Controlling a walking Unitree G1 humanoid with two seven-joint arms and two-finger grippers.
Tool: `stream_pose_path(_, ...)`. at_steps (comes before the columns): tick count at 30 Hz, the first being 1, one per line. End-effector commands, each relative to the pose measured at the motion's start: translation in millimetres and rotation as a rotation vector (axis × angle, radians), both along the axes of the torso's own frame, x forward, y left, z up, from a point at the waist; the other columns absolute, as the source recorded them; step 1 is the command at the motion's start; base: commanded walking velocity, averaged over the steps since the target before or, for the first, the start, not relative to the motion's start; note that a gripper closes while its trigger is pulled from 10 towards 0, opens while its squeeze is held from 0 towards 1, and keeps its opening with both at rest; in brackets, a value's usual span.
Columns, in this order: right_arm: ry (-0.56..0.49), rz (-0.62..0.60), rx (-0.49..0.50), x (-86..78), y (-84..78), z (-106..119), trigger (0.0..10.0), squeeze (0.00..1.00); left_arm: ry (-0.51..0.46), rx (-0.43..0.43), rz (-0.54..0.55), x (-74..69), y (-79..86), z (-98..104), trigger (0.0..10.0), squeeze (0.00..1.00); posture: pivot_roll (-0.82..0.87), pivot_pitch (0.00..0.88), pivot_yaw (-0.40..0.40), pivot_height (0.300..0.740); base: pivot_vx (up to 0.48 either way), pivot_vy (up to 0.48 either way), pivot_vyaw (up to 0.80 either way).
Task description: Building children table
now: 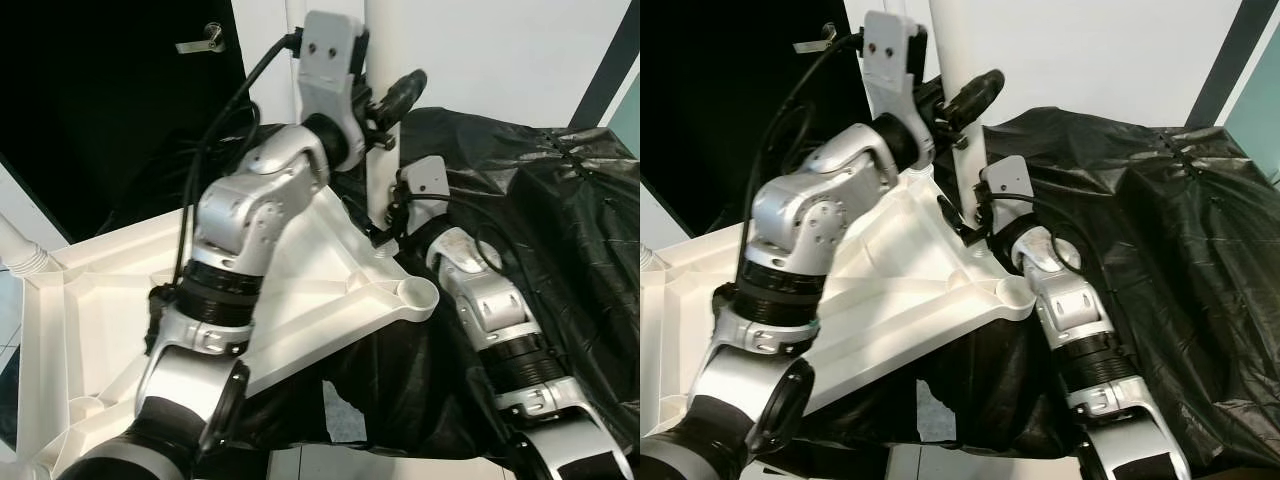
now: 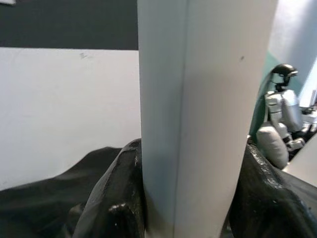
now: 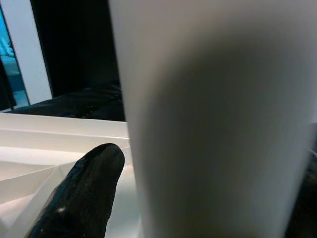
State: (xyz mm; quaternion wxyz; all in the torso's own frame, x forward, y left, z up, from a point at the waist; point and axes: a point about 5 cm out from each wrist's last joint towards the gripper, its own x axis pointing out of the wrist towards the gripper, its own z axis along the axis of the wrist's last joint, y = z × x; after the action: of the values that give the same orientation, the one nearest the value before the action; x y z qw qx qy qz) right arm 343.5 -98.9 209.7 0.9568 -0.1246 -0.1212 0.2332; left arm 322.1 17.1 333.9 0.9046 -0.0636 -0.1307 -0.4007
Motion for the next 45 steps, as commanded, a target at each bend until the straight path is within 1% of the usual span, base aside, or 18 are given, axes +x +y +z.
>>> stream_pose_path(1, -0.036, -0.023, -0.014, 1.9, 1.4, 5, 10.0, 0.00, -0.002, 0.002, 0.048, 1.8, 0.2, 4, 10.0, 0.00, -0.03, 0.000, 0.050, 0.740, 0.000, 0.000, 0.00)
stream_pose_path(15, -0.076, -0.147, 0.005, 9.3, 13.8, -6, 10.0, 0.00, 0.066, -0.064, 0.139, 12.4, -2.4, 9, 10.0, 0.00, 0.00, 0.000, 0.042, 0.740, 0.000, 0.000, 0.00)
stream_pose_path(16, -0.065, -0.157, 0.023, 9.9, 14.0, -8, 8.9, 0.00, 0.063, -0.062, 0.145, 12.6, -2.3, 9, 10.0, 0.00, 0.00, 0.000, 0.038, 0.740, 0.000, 0.000, 0.00)
stream_pose_path(17, -0.065, -0.157, 0.023, 9.9, 14.0, -8, 8.9, 0.00, 0.063, -0.062, 0.145, 12.6, -2.3, 9, 10.0, 0.00, 0.00, 0.000, 0.038, 0.740, 0.000, 0.000, 0.00)
stream_pose_path(18, -0.063, -0.164, 0.029, 10.3, 14.0, -9, 4.3, 0.00, 0.060, -0.062, 0.150, 12.5, -2.1, 10, 10.0, 0.00, 0.00, 0.000, 0.038, 0.740, 0.000, 0.000, 0.00)
stream_pose_path(19, -0.066, -0.171, 0.033, 10.8, 14.1, -9, 4.3, 0.00, 0.060, -0.064, 0.155, 12.5, -2.1, 10, 10.0, 0.00, 0.00, 0.000, 0.038, 0.740, 0.000, 0.000, 0.00)
stream_pose_path(20, -0.068, -0.179, 0.034, 11.6, 14.0, -10, 2.6, 0.00, 0.056, -0.064, 0.158, 12.6, -2.0, 11, 10.0, 0.00, 0.00, 0.000, 0.036, 0.740, 0.000, 0.000, 0.00)
stream_pose_path(23, -0.071, -0.185, 0.032, 12.1, 13.9, -9, 2.6, 0.00, 0.054, -0.065, 0.160, 12.7, -2.0, 11, 10.0, 0.00, 0.00, 0.000, 0.036, 0.740, 0.000, 0.000, 0.00)
stream_pose_path(25, -0.061, -0.195, 0.049, 14.2, 12.8, -9, 0.0, 0.00, 0.039, -0.063, 0.157, 10.8, -3.8, 12, 10.0, 0.00, 0.00, 0.000, 0.034, 0.740, 0.000, 0.000, 0.00)
stream_pose_path(32, -0.039, -0.215, 0.070, 16.9, 10.3, -7, 0.4, 0.00, 0.002, -0.051, 0.126, 5.5, -9.4, 14, 10.0, 0.00, 0.00, 0.000, 0.029, 0.740, 0.000, 0.000, 0.00)
stream_pose_path(33, -0.036, -0.221, 0.073, 17.5, 9.6, -7, 3.9, 0.00, -0.010, -0.044, 0.113, 3.9, -11.2, 13, 10.0, 0.00, 0.00, 0.000, 0.029, 0.740, 0.000, 0.000, 0.00)
stream_pose_path(34, -0.033, -0.228, 0.079, 18.1, 9.1, -7, 8.6, 0.00, -0.019, -0.048, 0.095, 2.6, -12.4, 13, 10.0, 0.00, 0.00, 0.000, 0.028, 0.740, 0.000, 0.000, 0.00)
stream_pose_path(35, -0.032, -0.233, 0.084, 18.8, 8.8, -6, 8.6, 0.00, -0.027, -0.057, 0.078, 1.9, -13.2, 12, 10.0, 0.00, 0.00, 0.000, 0.028, 0.740, 0.000, 0.000, 0.00)
stream_pose_path(36, -0.030, -0.237, 0.084, 19.4, 8.3, -6, 10.0, 0.00, -0.013, -0.072, 0.058, 1.4, -13.2, 12, 10.0, 1.00, 0.00, 0.000, 0.027, 0.740, 0.000, 0.000, 0.00)
stream_pose_path(41, -0.021, -0.263, 0.089, 21.5, 5.8, -7, 10.0, 0.00, -0.004, -0.072, 0.042, 0.9, -11.6, 9, 10.0, 1.00, 0.00, 0.000, 0.027, 0.740, 0.000, 0.000, 0.00)
stream_pose_path(42, -0.011, -0.279, 0.099, 22.1, 4.3, -7, 10.0, 0.00, -0.009, -0.058, 0.050, 1.2, -11.0, 8, 10.0, 0.93, 0.00, 0.000, 0.028, 0.740, 0.000, 0.000, 0.00)
stream_pose_path(43, -0.007, -0.297, 0.108, 22.6, 2.4, -8, 10.0, 0.00, -0.015, -0.052, 0.054, 1.1, -9.1, 6, 10.0, 0.00, 0.00, 0.000, 0.028, 0.740, 0.000, 0.000, 0.00)
stream_pose_path(45, -0.004, -0.308, 0.114, 22.9, 1.2, -8, 10.0, 0.00, -0.019, -0.051, 0.056, 1.0, -7.8, 5, 10.0, 0.00, 0.00, 0.000, 0.027, 0.740, 0.000, 0.000, 0.00)
